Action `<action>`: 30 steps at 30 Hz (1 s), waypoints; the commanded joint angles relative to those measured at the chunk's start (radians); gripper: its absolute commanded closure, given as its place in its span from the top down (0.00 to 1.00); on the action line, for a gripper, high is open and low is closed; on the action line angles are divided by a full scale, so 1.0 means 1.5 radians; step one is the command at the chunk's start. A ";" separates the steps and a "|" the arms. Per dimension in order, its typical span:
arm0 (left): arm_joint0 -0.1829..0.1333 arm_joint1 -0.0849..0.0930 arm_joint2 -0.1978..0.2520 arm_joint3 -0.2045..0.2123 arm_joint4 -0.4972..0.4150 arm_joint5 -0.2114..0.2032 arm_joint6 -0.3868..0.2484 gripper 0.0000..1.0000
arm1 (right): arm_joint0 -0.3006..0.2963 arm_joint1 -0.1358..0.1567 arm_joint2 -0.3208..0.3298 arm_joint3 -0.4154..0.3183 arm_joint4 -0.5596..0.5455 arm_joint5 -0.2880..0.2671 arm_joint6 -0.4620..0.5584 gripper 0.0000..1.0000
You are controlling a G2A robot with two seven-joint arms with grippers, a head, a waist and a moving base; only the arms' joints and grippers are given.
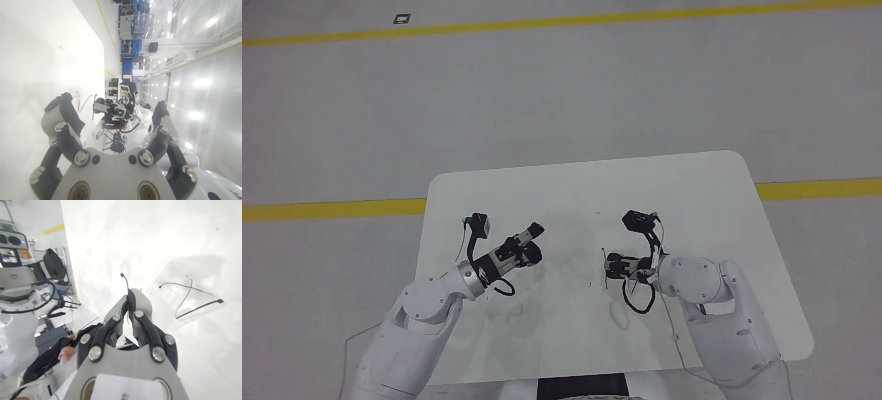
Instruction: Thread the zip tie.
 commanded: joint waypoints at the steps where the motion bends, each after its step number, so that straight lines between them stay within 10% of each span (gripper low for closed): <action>1: 0.000 0.000 0.000 0.000 0.000 0.000 0.000 1.00 | -0.007 -0.002 0.007 0.007 0.077 0.023 -0.029 0.00; 19: 0.000 0.000 0.000 0.000 0.000 0.000 0.000 1.00 | -0.017 0.002 0.073 0.094 0.471 0.092 -0.038 0.00; 30: 0.000 0.000 0.000 0.000 0.000 0.000 0.000 1.00 | -0.034 0.012 0.084 0.097 0.567 0.092 -0.038 0.00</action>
